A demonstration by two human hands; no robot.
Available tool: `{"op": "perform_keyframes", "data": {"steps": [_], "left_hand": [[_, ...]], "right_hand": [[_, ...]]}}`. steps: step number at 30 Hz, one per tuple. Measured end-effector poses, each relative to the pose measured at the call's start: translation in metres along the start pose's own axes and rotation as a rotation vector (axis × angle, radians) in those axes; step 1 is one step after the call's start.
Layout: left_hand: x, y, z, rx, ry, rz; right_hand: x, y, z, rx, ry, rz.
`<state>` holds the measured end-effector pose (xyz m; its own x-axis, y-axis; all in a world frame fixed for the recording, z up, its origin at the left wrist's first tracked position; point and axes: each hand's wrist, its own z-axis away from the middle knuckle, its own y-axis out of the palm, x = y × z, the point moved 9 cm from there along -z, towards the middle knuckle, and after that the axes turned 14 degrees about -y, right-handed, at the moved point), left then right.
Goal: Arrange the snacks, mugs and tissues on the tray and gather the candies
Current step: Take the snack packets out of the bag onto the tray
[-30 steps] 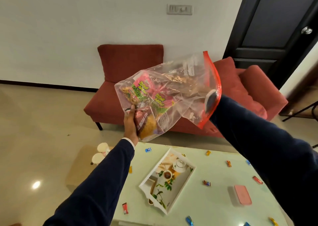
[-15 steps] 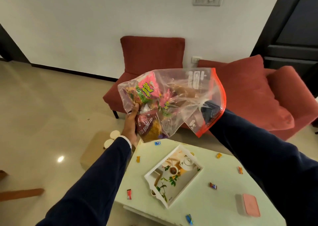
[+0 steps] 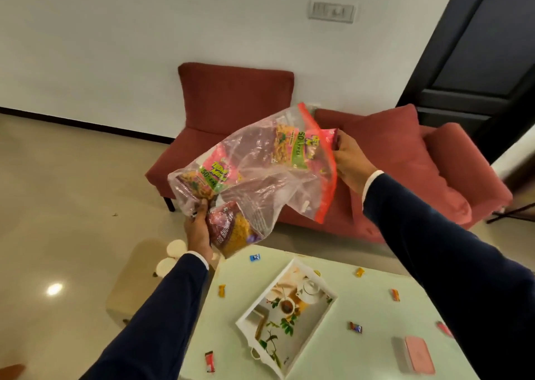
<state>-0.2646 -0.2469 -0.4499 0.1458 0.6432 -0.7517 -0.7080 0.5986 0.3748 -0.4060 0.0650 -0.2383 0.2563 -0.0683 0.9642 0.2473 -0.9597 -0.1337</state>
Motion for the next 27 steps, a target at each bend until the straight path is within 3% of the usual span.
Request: {"op": "perform_keyframes", "data": {"steps": [5,8,10,13,16,19,27], "left_hand": [[0.03,-0.047,-0.043,-0.198,-0.1,0.007],[0.05,-0.068,-0.057,-0.243,-0.122,0.0],[0.06,-0.08,-0.064,-0.252,-0.123,-0.022],[0.082,-0.091,-0.076,-0.222,-0.175,-0.048],[0.113,-0.102,-0.091,-0.198,-0.202,-0.053],[0.142,-0.109,-0.106,-0.199,-0.221,-0.068],[0.258,-0.142,-0.145,-0.232,-0.311,-0.086]], "right_hand": [[-0.075,-0.032,0.023,-0.256,0.139,-0.028],[-0.135,-0.057,0.056,-0.462,0.231,-0.012],[-0.177,-0.07,0.076,-0.51,0.29,0.055],[-0.25,-0.076,0.1,-0.37,0.43,0.208],[-0.347,-0.06,0.121,-0.076,0.576,0.34],[-0.424,-0.043,0.138,0.113,0.633,0.501],[-0.566,-0.024,0.135,0.24,0.626,0.651]]}}
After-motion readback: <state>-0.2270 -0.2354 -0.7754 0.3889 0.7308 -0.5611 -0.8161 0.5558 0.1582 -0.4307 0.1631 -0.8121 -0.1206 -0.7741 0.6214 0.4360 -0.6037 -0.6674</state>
